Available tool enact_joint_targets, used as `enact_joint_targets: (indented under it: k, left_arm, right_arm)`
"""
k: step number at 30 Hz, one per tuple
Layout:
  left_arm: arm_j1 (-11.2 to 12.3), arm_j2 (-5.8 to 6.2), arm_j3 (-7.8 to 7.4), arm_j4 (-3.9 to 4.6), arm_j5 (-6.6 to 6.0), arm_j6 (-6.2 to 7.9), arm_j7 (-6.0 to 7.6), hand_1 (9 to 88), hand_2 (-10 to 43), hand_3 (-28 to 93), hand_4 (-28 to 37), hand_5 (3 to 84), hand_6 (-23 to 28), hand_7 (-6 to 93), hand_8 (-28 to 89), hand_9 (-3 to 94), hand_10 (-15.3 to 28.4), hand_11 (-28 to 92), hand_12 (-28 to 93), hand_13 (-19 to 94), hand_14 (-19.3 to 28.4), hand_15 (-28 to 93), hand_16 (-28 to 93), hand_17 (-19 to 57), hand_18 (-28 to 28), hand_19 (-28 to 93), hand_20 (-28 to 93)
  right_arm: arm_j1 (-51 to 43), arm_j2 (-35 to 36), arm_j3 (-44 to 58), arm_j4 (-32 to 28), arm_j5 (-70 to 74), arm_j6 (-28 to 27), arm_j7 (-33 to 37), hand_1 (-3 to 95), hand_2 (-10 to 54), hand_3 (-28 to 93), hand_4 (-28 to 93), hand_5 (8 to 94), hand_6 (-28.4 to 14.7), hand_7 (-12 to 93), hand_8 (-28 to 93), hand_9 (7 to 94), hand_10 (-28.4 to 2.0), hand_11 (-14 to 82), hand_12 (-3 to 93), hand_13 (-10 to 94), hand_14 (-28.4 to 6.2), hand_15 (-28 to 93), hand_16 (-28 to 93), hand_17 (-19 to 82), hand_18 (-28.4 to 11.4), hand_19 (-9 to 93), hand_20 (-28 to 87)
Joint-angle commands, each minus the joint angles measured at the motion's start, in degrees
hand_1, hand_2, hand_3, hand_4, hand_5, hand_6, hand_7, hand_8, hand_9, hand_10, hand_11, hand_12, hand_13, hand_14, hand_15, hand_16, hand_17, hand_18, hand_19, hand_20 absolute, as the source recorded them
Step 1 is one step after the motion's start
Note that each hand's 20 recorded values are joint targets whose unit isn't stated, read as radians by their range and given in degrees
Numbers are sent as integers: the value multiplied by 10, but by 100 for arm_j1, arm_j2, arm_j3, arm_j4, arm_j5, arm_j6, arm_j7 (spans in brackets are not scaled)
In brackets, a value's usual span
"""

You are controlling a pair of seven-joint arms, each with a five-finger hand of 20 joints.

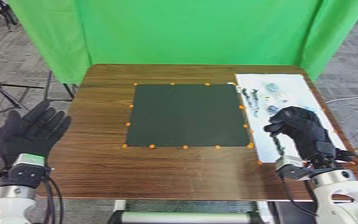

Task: Arrange flowers

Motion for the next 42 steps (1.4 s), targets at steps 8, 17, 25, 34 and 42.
enact_joint_targets:
  k: [8, 17, 25, 34, 42]
  left_arm:
    - [116, -72, -40, -54, -31, -46, -22, 330, 95, 718, -270, 504, 72, 290, -124, 465, 158, 386, 164, 346, 166, 577, -67, -3, 167, 442, 155]
    - [282, -98, -106, -115, -60, 47, 75, 330, 96, 717, -271, 503, 72, 290, -123, 465, 158, 386, 164, 346, 165, 577, -67, -3, 167, 442, 155]
    - [390, -64, -131, -159, -83, 102, 180, 330, 97, 715, -271, 504, 72, 289, -123, 464, 157, 385, 165, 345, 167, 578, -68, -4, 167, 442, 156]
    - [313, 23, -53, -86, -1, 24, 175, 330, 99, 715, -273, 501, 69, 283, -126, 461, 156, 375, 159, 345, 166, 576, -69, -3, 166, 441, 155]
    - [210, 11, 53, -28, -11, 45, 131, 332, 101, 712, -277, 504, 64, 265, -118, 461, 156, 358, 157, 344, 167, 575, -72, -4, 165, 439, 153]
  right_arm:
    - [-24, -32, -66, -39, -227, 7, 56, 322, -17, 779, -237, 626, -5, 531, 129, 697, -124, 422, 328, 597, -118, 593, 351, 259, -181, 564, 342]
    - [-20, 106, -176, -161, -1120, 291, 332, 274, -59, 795, -233, 559, -6, 520, -19, 636, -133, 392, 308, 581, -124, 611, 338, 255, -186, 625, 384]
    - [-67, 699, -511, -376, -4890, 1239, 937, 223, -95, 766, -259, 523, -28, 485, -173, 597, -160, 380, 298, 561, -144, 627, 317, 278, -207, 721, 415]
    - [-272, 1005, -334, -464, -6945, 933, 1481, 176, -95, 744, -277, 535, -42, 344, -131, 587, -166, 371, 294, 563, -150, 615, 315, 291, -220, 745, 410]
    - [178, 1284, -834, -331, -8107, 49, 2555, 315, -73, 127, -140, 577, -71, 249, -78, 619, -180, 354, 300, 578, -157, 605, 324, 333, -229, 823, 423]
